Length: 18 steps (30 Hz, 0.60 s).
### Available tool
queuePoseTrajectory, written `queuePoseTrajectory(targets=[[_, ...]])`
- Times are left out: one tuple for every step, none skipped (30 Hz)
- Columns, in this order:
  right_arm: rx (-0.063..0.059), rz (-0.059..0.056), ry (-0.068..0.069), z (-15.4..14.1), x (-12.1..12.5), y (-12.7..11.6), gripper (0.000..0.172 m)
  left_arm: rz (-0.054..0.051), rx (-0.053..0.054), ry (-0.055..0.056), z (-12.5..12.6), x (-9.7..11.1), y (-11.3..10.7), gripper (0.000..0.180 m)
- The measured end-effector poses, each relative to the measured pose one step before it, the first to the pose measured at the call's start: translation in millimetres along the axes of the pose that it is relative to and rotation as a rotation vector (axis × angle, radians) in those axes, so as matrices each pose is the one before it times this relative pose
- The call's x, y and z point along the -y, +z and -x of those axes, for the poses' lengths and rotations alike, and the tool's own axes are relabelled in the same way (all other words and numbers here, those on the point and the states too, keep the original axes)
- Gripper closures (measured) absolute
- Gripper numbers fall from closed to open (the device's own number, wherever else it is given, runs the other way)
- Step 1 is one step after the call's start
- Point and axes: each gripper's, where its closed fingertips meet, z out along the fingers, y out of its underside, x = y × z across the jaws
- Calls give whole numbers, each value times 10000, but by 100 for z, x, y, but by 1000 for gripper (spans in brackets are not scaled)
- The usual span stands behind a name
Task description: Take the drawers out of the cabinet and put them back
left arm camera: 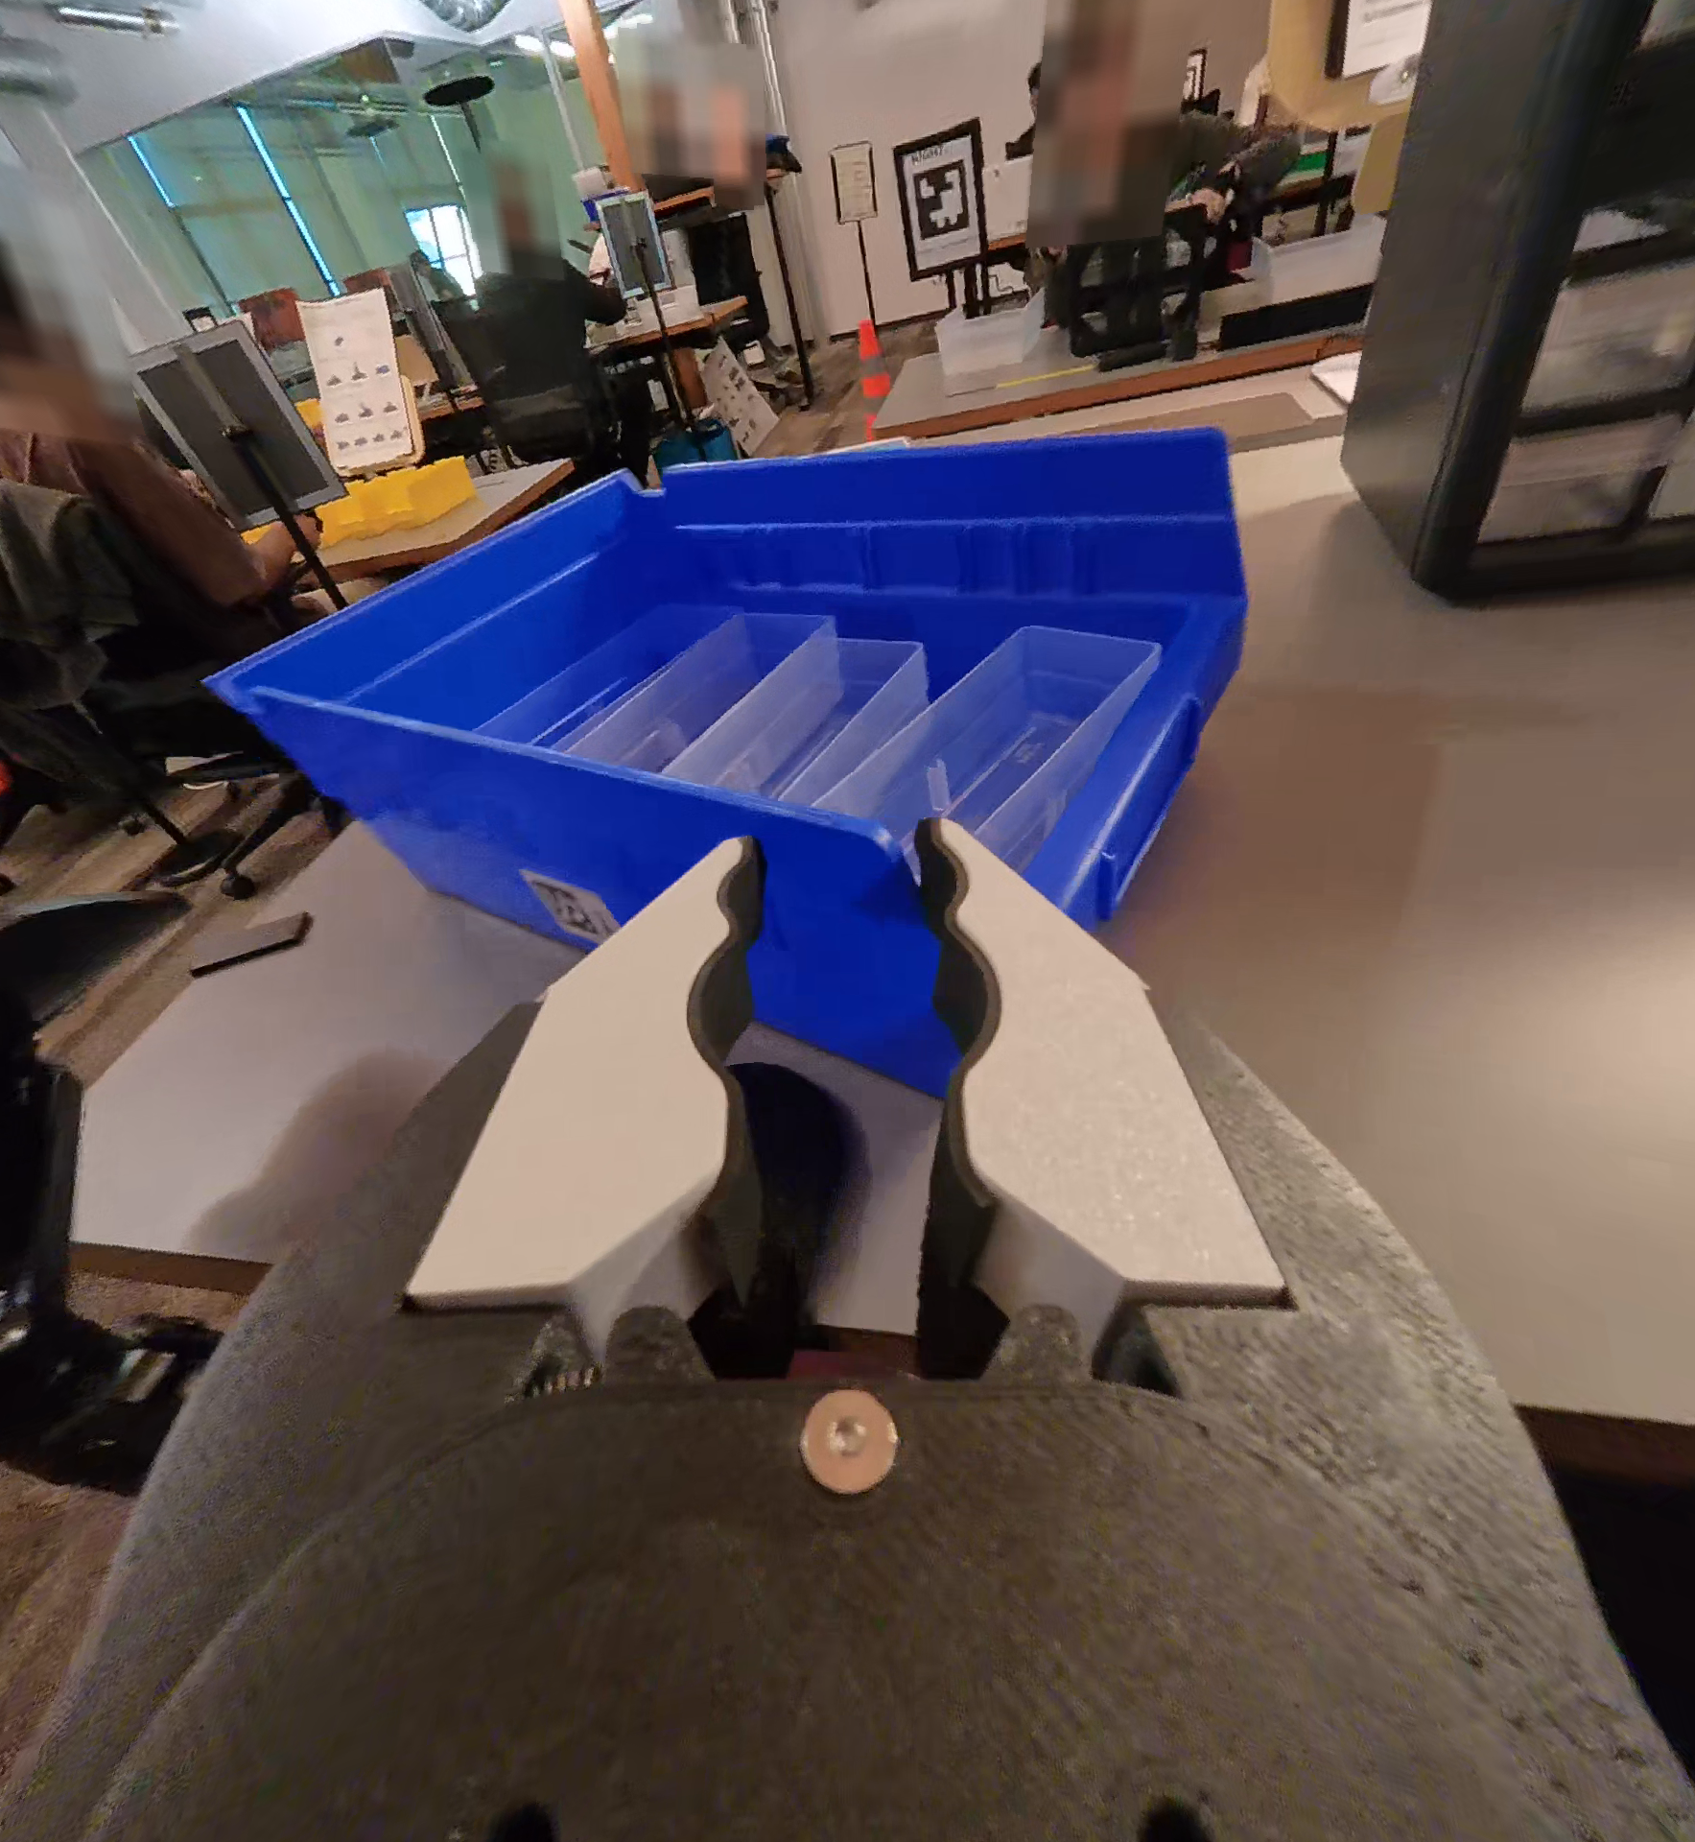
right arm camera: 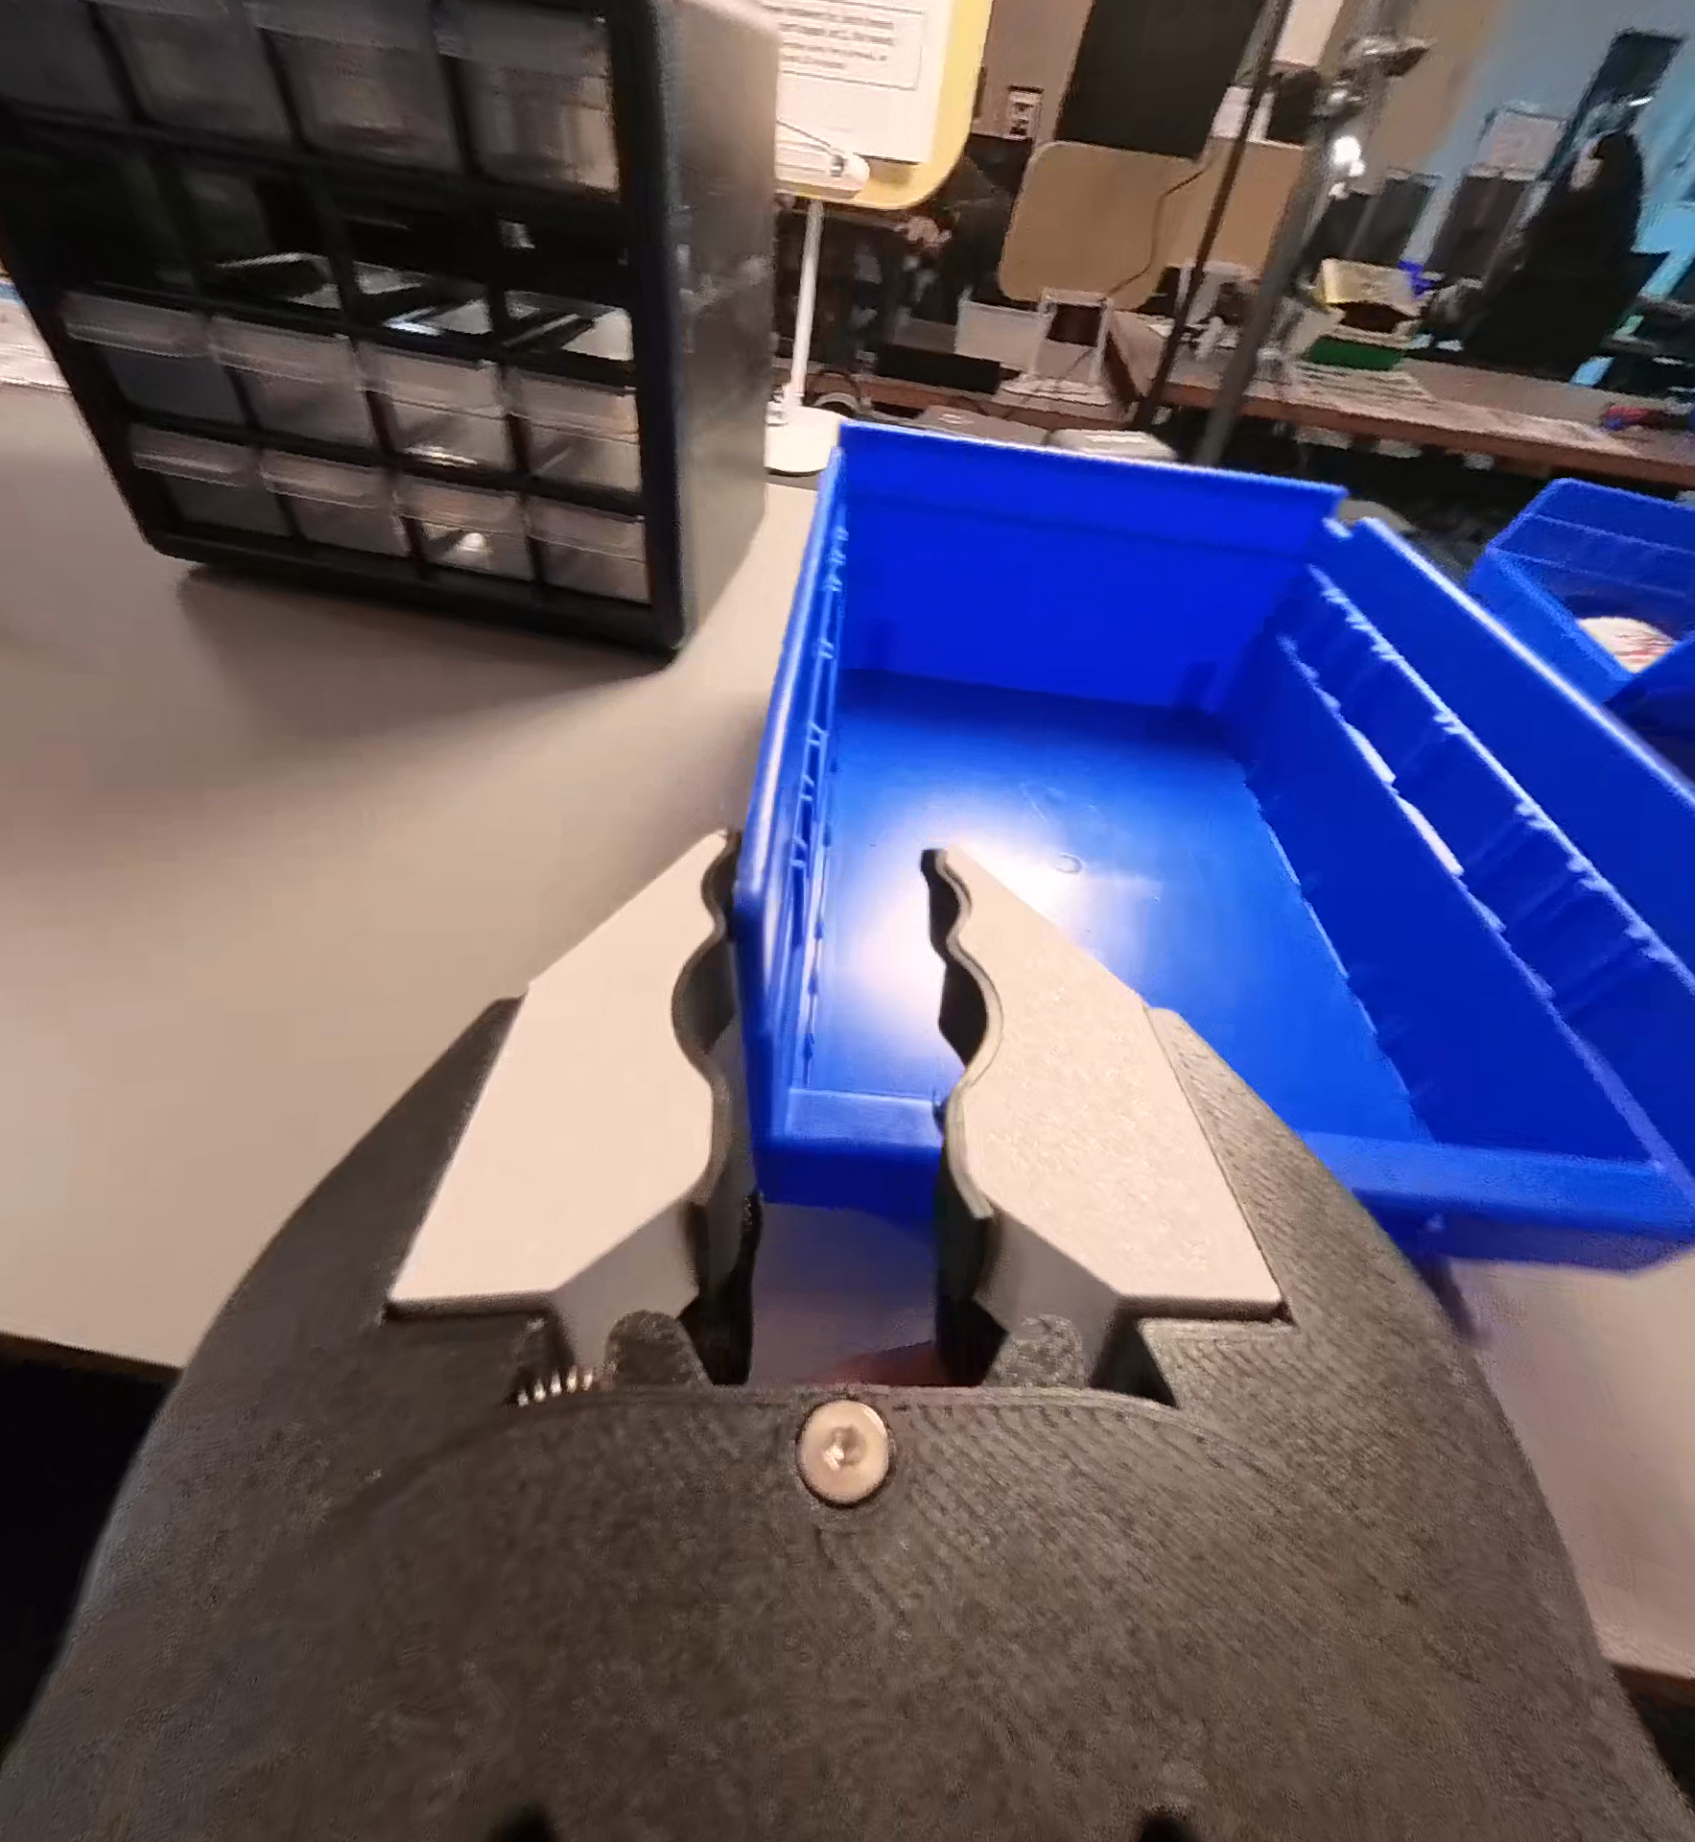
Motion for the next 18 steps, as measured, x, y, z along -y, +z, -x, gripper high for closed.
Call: queuePoseTrajectory(targets=[[-226, 0, -31, -701, -109, -167, 140, 82, 14, 101, 729, -166, -14, 153], [-187, 5, 5, -633, -111, -127, 145, 138, 43, 27, 817, -209, 7, 157], [-146, 12, 19, -564, -99, -78, 147, 137, 1, 15, 788, -181, 32, 160], [-102, 31, 23, -461, -108, -30, 149, 115, -183, 29, 465, -162, 106, 160], [-70, 26, 18, -358, -74, 9, 149, 61, -282, 12, 198, -71, 173, 160], [-82, 17, 22, -319, -36, 11, 150, 54, -147, 12, 249, -26, 222, 162], [-80, -1, -18, -244, -4, 39, 153, 96, -13, 99, 299, -41, 269, 163], [-105, -3, -50, -224, -38, 63, 157, 103, 39, 182, 270, -11, 298, 165], [-127, -8, -56, -246, -61, 109, 160, 93, 66, 195, 281, 9, 323, 166], [-188, -10, -39, -344, -62, 111, 161, 84, 95, 150, 403, 20, 348, 168], [-136, -17, -54, -321, -30, 108, 161, 86, 61, 72, 475, -28, 370, 169], [-66, 4, 7, -254, -19, 105, 160, 62, -20, 11, 436, -22, 380, 170], [-20, 9, 62, -207, -16, 134, 160, 36, -45, -38, 470, -30, 416, 171], [-5, 5, 47, -189, 2, 141, 160, 45, -27, -57, 520, -82, 445, 172], [-23, 6, 26, -211, -9, 171, 159, 49, -40, -51, 514, -85, 435, 173], [-32, 15, 28, -231, -2, 168, 159, 44, -76, -68, 502, -42, 405, 174], [-27, 20, 48, -250, -12, 170, 159, 74, -76, -62, 521, -59, 380, 174], [-7, 15, 60, -227, -5, 176, 159, 107, -30, -12, 602, -91, 355, 174]])
